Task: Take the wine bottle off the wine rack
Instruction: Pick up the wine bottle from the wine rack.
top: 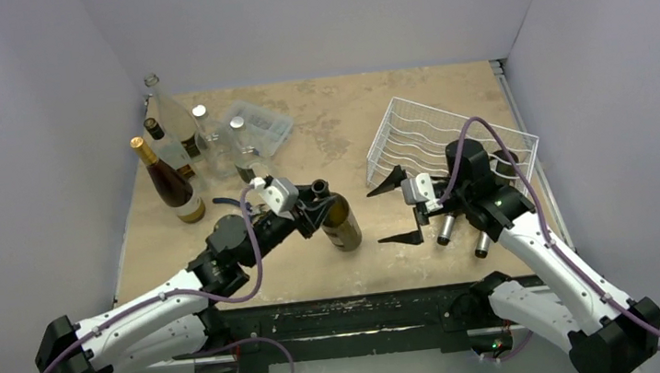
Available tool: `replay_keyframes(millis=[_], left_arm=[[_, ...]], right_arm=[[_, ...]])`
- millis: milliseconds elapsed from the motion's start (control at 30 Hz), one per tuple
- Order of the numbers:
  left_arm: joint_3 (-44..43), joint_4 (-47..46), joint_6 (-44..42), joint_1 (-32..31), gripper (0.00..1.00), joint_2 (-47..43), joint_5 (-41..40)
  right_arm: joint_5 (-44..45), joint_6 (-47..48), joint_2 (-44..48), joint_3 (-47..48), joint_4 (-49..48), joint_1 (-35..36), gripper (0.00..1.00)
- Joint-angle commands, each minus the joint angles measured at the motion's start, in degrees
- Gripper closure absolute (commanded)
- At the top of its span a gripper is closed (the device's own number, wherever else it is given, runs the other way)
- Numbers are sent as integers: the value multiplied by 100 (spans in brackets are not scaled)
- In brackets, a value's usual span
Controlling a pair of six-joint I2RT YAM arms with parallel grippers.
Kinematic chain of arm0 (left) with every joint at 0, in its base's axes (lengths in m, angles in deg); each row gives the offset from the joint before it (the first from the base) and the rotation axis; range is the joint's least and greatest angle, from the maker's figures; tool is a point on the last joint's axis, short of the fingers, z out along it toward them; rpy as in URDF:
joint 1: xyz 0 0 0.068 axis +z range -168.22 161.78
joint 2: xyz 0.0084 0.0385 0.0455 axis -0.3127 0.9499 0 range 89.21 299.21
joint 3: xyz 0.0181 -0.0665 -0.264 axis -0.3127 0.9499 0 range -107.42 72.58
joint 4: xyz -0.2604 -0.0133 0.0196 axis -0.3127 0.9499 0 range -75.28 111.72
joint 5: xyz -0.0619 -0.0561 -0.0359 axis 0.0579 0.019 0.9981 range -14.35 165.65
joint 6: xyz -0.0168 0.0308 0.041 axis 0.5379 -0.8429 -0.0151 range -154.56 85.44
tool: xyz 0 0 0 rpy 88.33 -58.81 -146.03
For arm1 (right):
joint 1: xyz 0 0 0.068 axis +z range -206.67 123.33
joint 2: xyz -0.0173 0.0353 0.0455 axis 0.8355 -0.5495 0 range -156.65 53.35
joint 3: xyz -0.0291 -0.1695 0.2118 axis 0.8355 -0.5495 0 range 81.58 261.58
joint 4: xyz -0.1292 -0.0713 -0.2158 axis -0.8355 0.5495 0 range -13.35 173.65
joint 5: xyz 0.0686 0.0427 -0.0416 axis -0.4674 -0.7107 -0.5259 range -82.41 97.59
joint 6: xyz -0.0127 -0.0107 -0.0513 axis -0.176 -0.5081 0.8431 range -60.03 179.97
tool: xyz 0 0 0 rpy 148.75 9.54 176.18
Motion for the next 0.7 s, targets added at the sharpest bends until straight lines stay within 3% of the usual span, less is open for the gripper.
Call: replay_keyframes(millis=[0, 200, 667], left_arm=[[-986, 658, 189, 458, 100, -278, 34], [-1511, 1212, 129, 1034, 100, -108, -46], [-2633, 1073, 69, 2196, 100, 1253, 150]], right_arm=[[170, 380, 213, 267, 521, -163, 1], [414, 413, 328, 219, 604, -284, 1], [730, 551, 363, 136, 634, -396, 1]])
